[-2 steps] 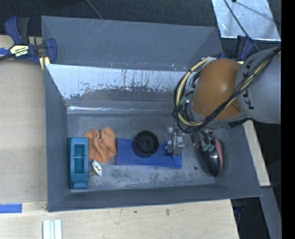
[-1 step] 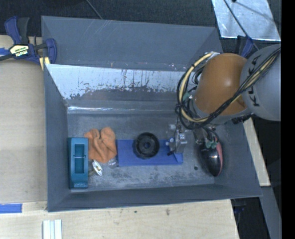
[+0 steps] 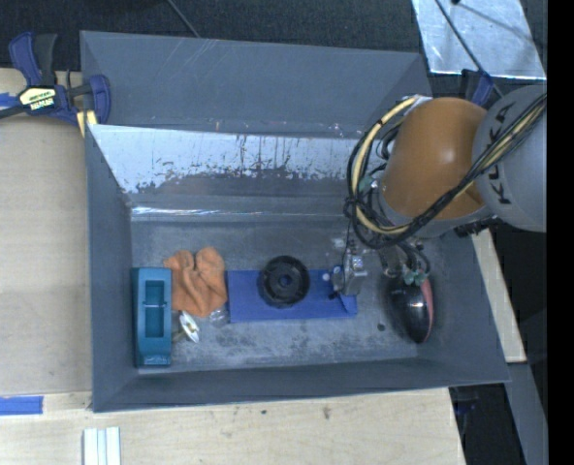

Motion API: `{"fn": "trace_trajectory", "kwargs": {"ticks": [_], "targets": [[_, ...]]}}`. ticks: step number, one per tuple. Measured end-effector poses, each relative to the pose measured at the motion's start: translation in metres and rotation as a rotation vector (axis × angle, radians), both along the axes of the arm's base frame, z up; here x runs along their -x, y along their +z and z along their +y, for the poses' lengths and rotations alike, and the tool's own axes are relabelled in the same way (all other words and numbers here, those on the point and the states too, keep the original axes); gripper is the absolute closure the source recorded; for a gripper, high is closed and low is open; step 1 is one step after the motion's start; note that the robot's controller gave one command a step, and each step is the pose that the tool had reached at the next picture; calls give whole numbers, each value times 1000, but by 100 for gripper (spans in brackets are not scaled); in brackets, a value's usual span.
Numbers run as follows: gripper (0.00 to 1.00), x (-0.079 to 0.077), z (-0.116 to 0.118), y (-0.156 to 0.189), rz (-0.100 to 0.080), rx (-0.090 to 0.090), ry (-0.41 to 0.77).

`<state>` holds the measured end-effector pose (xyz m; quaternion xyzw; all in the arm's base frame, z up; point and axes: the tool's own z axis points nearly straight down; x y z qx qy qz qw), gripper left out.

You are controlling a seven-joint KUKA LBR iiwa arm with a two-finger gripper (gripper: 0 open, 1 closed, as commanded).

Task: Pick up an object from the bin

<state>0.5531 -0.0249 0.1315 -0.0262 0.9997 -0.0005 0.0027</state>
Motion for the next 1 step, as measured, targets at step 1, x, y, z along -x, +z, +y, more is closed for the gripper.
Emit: {"fn": "trace_trajectory", "kwargs": {"ticks": [1], "targets": [[100, 2, 0, 16, 8, -1, 0]]}}
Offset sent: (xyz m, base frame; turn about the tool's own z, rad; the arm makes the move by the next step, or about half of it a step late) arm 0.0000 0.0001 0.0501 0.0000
